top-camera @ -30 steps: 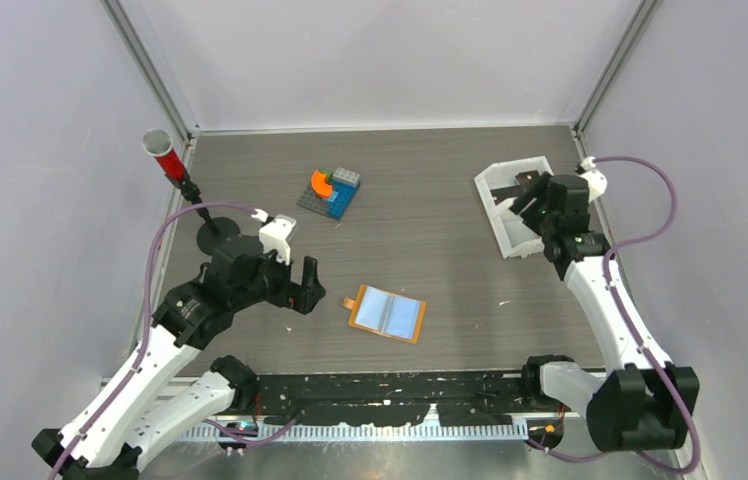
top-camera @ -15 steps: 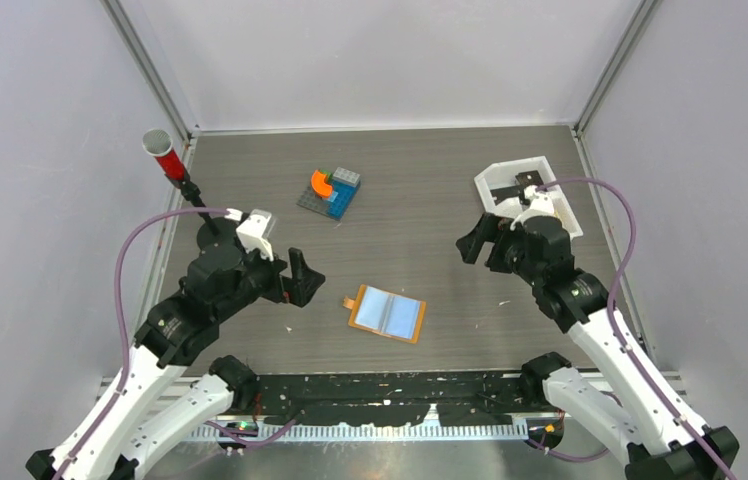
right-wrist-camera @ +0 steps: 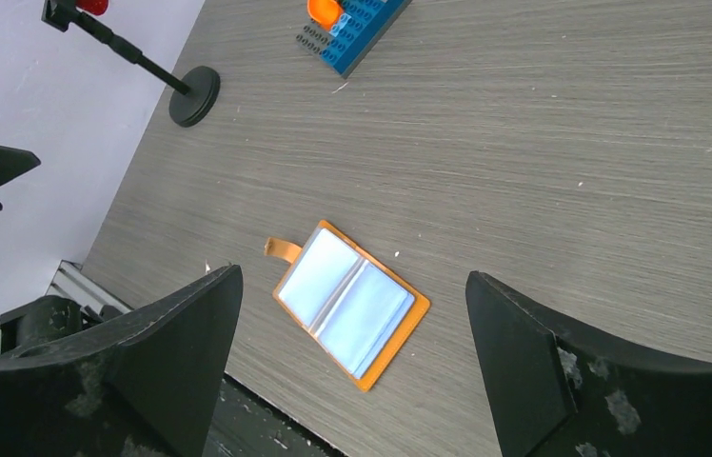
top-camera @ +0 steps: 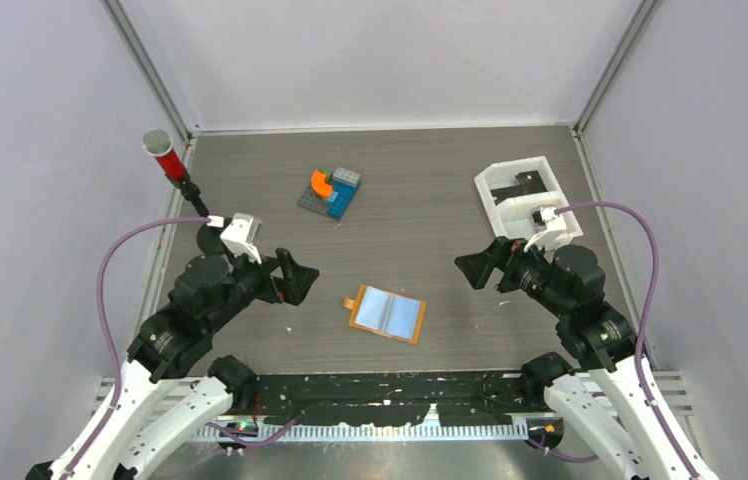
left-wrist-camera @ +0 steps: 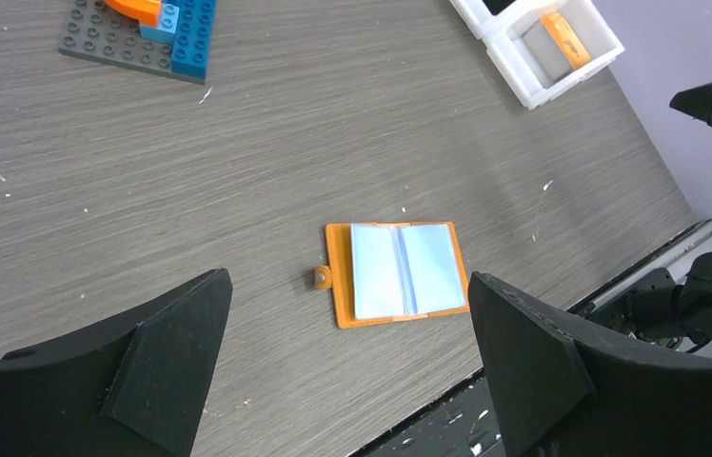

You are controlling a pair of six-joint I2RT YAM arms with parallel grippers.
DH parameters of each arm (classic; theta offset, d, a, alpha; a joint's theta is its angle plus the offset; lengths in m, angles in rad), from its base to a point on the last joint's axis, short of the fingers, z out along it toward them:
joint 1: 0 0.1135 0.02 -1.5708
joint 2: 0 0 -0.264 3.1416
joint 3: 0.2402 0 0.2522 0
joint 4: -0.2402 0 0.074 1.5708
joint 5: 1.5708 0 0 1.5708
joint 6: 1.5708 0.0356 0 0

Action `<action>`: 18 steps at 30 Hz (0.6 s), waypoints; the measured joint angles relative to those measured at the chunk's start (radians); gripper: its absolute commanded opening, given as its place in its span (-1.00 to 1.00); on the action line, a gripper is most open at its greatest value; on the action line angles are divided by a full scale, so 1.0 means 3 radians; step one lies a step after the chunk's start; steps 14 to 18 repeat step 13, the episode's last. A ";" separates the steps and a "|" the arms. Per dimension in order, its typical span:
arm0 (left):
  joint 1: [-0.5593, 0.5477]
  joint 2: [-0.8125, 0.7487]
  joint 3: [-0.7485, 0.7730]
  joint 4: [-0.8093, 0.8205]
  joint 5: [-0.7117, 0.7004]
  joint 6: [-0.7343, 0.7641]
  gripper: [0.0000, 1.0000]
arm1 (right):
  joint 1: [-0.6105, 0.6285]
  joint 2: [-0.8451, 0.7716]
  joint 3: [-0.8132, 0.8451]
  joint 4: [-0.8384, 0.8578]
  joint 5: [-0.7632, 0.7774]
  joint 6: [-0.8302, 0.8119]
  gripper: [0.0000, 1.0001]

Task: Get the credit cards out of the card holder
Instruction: Reset both arms

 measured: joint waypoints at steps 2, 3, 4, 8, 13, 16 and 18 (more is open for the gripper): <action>0.0000 -0.0038 -0.0018 0.0018 -0.0015 -0.0011 0.99 | 0.0000 0.0000 0.0000 -0.0001 -0.0028 0.0001 0.91; 0.0000 -0.0055 -0.0027 0.0025 -0.0023 -0.0024 0.99 | 0.0000 0.0000 0.0000 -0.0001 -0.0032 0.0000 0.91; 0.0000 -0.0069 -0.0037 0.0031 -0.0031 -0.0036 0.99 | 0.0000 0.0000 0.0003 -0.0003 -0.0033 0.0000 0.91; 0.0000 -0.0106 -0.0070 0.0031 -0.0039 -0.0060 0.99 | 0.0000 -0.0008 0.0023 -0.0001 -0.0033 0.0001 0.91; 0.0000 -0.0128 -0.0099 0.0032 -0.0053 -0.0060 0.99 | 0.0000 -0.0056 0.0025 0.0000 -0.0032 0.0003 0.91; 0.0000 -0.0128 -0.0099 0.0032 -0.0053 -0.0060 0.99 | 0.0000 -0.0056 0.0025 0.0000 -0.0032 0.0003 0.91; 0.0000 -0.0128 -0.0099 0.0032 -0.0053 -0.0060 0.99 | 0.0000 -0.0056 0.0025 0.0000 -0.0032 0.0003 0.91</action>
